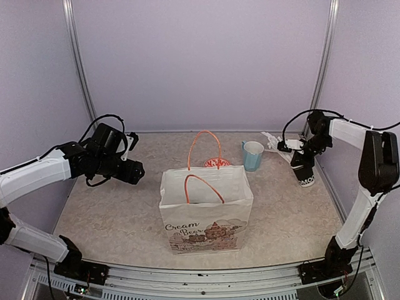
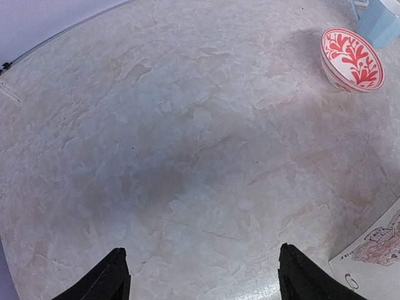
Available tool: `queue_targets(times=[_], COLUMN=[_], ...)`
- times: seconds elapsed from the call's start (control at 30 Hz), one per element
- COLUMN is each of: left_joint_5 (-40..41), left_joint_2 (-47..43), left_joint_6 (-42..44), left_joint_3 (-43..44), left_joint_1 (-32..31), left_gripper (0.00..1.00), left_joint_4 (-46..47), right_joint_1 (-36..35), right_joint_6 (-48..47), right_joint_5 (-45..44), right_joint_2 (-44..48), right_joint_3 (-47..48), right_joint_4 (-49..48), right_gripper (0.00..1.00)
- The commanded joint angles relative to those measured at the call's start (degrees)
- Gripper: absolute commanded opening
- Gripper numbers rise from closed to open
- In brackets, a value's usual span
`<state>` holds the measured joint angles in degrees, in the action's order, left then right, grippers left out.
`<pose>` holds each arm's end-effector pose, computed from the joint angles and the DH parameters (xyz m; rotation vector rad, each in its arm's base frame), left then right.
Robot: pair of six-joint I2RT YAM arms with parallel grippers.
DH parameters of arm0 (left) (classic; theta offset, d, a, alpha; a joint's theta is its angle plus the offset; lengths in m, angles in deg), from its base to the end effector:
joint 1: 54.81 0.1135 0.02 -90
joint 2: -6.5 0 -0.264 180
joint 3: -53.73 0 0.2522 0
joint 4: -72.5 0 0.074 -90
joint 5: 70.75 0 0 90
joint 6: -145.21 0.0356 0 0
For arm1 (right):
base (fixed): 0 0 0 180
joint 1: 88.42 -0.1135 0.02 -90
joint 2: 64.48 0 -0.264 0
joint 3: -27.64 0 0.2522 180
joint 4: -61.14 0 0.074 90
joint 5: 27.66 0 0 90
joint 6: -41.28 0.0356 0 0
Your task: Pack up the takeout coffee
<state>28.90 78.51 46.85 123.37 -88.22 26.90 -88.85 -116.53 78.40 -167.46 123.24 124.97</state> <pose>0.2232 -0.1401 0.2731 0.4437 2.3556 -0.1392 0.3642 0.0126 0.2359 -1.5753 2.2120 0.0695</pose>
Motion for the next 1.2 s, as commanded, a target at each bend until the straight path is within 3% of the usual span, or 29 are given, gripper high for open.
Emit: queue_targets(times=[0.0, 0.3, 0.37, 0.6, 1.17], left_joint_5=[1.01, 0.98, 0.99, 1.71, 1.25], left_joint_2=[0.19, 0.09, -0.24, -0.64, -1.12], left_joint_6=[-0.12, -0.78, -0.87, -1.3, -1.8], left_joint_3=[2.75, 5.73, 6.27, 8.26, 8.11], left_joint_1=[0.27, 0.1, -0.03, -0.12, -0.34], left_gripper=[0.8, 0.8, 0.87, 0.87, 0.87], left_joint_4=[-1.67, -4.84, -5.36, -6.73, -6.82], right_joint_1=[3.39, 3.99, 4.03, 4.75, 14.19], right_joint_6=[3.38, 6.46, 6.38, 7.38, 10.42], right_joint_5=[10.14, 13.3, 13.47, 13.37, 21.59], right_joint_2=[5.66, 9.57, 11.66, 17.74, 20.43], right_joint_3=[-4.61, -14.5, -18.39, -25.97, -27.96], right_joint_4=[-6.3, -15.56, -17.85, -23.03, -24.09], right_gripper=[0.0, 0.0, 0.0, 0.0, 0.0])
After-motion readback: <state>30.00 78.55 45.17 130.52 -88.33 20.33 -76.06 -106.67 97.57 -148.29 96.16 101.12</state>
